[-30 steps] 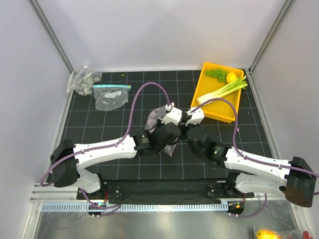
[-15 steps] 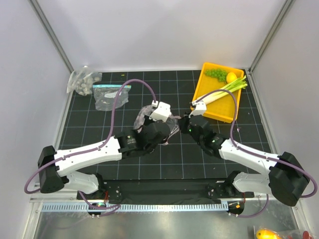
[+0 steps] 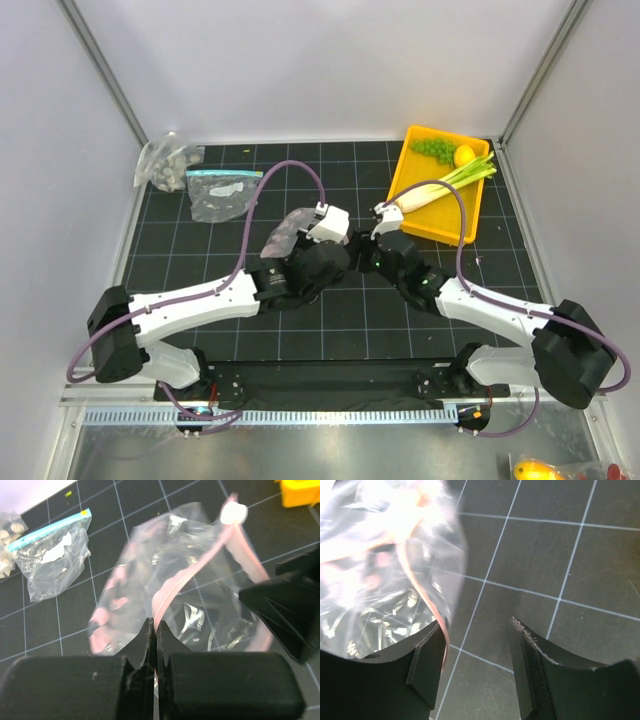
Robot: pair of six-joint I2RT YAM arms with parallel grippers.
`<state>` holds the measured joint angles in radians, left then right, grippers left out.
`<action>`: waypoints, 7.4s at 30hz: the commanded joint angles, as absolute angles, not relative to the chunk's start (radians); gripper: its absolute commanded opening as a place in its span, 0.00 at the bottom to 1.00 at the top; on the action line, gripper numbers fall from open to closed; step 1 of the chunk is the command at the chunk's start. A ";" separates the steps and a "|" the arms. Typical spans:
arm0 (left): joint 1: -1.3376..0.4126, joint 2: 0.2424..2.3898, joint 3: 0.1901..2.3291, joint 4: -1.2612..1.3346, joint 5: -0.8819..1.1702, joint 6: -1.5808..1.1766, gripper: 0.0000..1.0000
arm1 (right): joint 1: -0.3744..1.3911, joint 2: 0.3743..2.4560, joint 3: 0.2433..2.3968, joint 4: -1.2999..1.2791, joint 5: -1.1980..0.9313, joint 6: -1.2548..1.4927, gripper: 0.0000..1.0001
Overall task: Place the food in the zip-top bag and seal the zipper
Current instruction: Open the zipper of the food storage bag, then pick up the fake vegetable from the bin, then place the fake vegetable in the zipper food storage bag.
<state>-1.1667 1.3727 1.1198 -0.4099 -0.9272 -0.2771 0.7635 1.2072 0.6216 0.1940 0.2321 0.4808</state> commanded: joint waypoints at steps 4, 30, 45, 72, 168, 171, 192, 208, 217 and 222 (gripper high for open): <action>-1.106 1.394 1.123 -0.367 -0.853 -0.298 0.00 | 0.761 1.229 0.667 0.232 0.180 0.460 0.59; -1.031 1.263 1.017 -0.272 -0.606 -0.313 0.02 | 0.761 1.253 0.696 0.241 0.089 0.433 0.01; -1.032 1.250 1.005 -0.261 -0.606 -0.281 0.33 | 0.761 1.275 0.712 0.253 0.029 0.431 0.01; -1.066 1.367 1.088 -0.341 -0.632 -0.230 0.18 | 0.653 1.230 0.701 0.258 -0.164 0.508 0.01; -0.916 1.467 1.129 -0.382 -0.655 -0.629 0.00 | 0.026 1.757 1.169 0.259 0.499 0.752 0.15; -0.916 1.463 1.137 -0.379 -0.609 -0.591 0.00 | 0.054 1.622 1.069 0.297 0.537 0.710 0.13; -0.914 1.514 1.175 -0.406 -0.436 -0.584 0.00 | 0.474 0.896 0.545 0.298 0.620 0.756 0.05; -0.914 1.480 1.160 -0.399 -0.253 -0.626 0.00 | 0.598 0.871 0.520 0.448 0.558 0.650 0.03; -0.914 1.451 1.143 -0.331 -0.011 -0.655 0.00 | 0.729 0.857 0.491 0.603 0.574 0.529 0.02; -0.914 1.433 1.150 -0.301 0.193 -0.684 0.00 | 0.788 0.884 0.477 0.713 0.569 0.445 0.02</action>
<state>-0.9123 1.4788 1.1416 -0.3649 0.0139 -0.6575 0.7555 0.8795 0.4816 0.5339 0.5472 0.5259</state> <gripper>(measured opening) 0.016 0.298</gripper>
